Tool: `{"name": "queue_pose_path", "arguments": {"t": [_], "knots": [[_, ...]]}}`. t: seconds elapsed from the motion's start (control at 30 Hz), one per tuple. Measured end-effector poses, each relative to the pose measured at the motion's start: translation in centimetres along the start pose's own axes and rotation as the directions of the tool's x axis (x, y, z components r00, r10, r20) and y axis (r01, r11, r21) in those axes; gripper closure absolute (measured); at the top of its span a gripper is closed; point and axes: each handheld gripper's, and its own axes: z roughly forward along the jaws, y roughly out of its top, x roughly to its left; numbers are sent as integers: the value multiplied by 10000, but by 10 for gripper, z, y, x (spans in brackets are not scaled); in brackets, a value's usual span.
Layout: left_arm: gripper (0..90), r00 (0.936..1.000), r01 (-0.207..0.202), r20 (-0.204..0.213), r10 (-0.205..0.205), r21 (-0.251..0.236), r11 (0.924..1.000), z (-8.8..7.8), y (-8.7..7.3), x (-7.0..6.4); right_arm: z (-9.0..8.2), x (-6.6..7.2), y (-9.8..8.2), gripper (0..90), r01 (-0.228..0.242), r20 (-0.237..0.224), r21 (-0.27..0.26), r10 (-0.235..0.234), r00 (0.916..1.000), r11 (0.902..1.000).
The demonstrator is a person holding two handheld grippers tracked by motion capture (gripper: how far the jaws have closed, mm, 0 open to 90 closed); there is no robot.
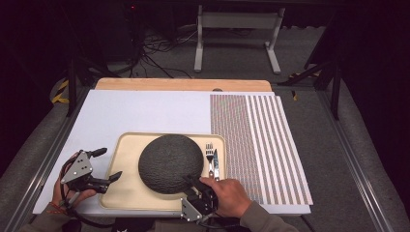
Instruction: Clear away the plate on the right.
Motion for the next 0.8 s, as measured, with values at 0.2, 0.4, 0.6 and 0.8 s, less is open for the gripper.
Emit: {"name": "queue_pose_path", "arguments": {"t": [0.2,0.4,0.6,0.8], "knots": [[71,10000,14,20,-14,-13,10000,0,0,0,-5,-2,-4,505,-261,99,-30,261,9996,9997],[71,10000,-22,18,22,6,10000,0,0,0,-13,-5,-13,484,-651,184,40,650,9977,9979],[71,10000,29,17,-29,32,10000,0,0,-1,-20,-9,-21,471,-891,311,87,888,9956,9960],[72,10000,-11,-18,11,41,10000,0,1,-1,-23,-12,-26,447,-976,284,224,970,9949,9950]]}}
